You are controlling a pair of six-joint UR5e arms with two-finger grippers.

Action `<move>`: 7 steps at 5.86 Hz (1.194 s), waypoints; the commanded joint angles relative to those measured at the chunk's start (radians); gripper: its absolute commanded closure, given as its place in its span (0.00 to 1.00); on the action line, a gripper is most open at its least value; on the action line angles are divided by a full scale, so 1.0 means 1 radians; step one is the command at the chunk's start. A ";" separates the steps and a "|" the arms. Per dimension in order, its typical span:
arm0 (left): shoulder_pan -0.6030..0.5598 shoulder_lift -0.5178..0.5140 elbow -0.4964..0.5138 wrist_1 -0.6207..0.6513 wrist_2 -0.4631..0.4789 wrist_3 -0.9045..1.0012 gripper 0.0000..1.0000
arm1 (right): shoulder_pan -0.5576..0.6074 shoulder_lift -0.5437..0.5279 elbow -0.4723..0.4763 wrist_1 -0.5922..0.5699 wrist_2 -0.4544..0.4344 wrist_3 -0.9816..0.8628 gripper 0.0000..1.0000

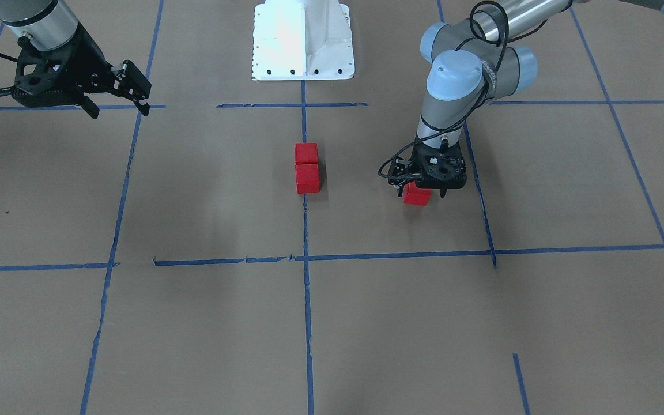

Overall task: Form red blocks into L shape at center
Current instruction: 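Grasp the last red cube with the left gripper and lift it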

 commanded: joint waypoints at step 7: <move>0.086 -0.165 -0.099 0.310 0.049 -1.087 0.97 | -0.001 0.003 0.002 0.000 0.001 -0.005 0.00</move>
